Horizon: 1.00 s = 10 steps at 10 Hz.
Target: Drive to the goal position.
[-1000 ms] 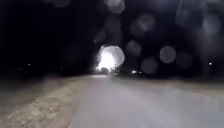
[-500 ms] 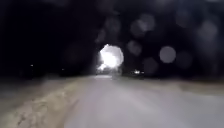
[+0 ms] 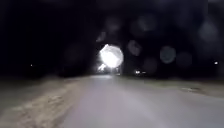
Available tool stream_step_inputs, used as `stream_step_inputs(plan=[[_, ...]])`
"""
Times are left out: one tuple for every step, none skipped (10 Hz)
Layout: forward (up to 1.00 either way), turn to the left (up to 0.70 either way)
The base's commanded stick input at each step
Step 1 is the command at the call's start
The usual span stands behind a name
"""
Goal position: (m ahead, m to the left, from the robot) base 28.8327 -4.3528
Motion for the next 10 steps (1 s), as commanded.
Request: stream_step_inputs(plan=[[1.00,0.00],[1.00,0.00],[1.00,0.00],[1.00,0.00],[1.00,0.00],[1.00,0.00],[1.00,0.00],[1.00,0.21],[1.00,0.29],[1.00,0.36]])
